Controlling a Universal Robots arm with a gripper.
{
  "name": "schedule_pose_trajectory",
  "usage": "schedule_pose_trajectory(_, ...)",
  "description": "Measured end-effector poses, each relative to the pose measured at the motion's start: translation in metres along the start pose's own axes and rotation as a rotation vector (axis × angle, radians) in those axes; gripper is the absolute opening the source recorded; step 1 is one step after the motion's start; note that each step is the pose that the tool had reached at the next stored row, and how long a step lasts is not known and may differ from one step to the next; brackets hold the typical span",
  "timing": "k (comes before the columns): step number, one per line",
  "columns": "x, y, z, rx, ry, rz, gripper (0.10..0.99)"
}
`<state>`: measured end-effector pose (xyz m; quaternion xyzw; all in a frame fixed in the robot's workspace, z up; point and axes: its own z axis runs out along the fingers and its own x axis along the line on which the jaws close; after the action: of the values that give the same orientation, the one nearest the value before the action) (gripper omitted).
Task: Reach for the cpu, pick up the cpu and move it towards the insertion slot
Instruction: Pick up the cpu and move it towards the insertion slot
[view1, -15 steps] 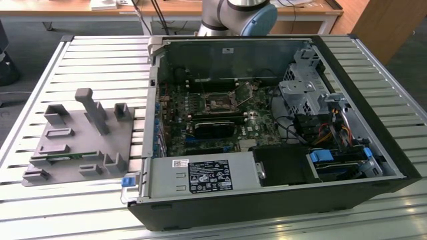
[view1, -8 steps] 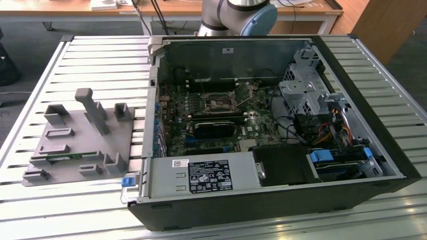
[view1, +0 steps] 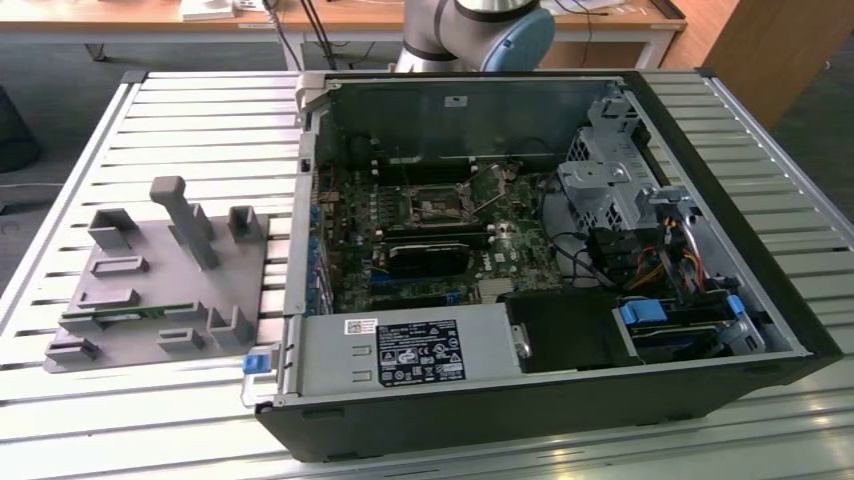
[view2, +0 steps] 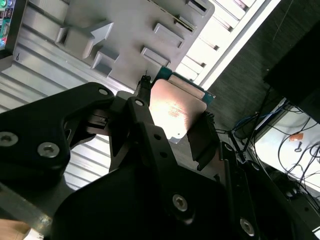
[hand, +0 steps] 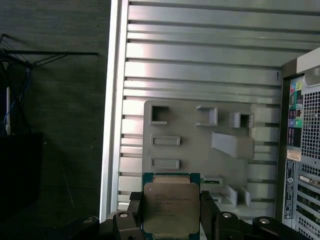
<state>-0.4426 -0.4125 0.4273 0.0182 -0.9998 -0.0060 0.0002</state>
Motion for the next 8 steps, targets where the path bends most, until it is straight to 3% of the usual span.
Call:
schedule_pose_trajectory(4,-0.0001,0.0001,-0.0066,0.001,0.0002,0.0,0.545)
schedule_pose_trajectory(8,-0.0022,0.0001,-0.0069,0.002,0.0004,0.0,0.545)
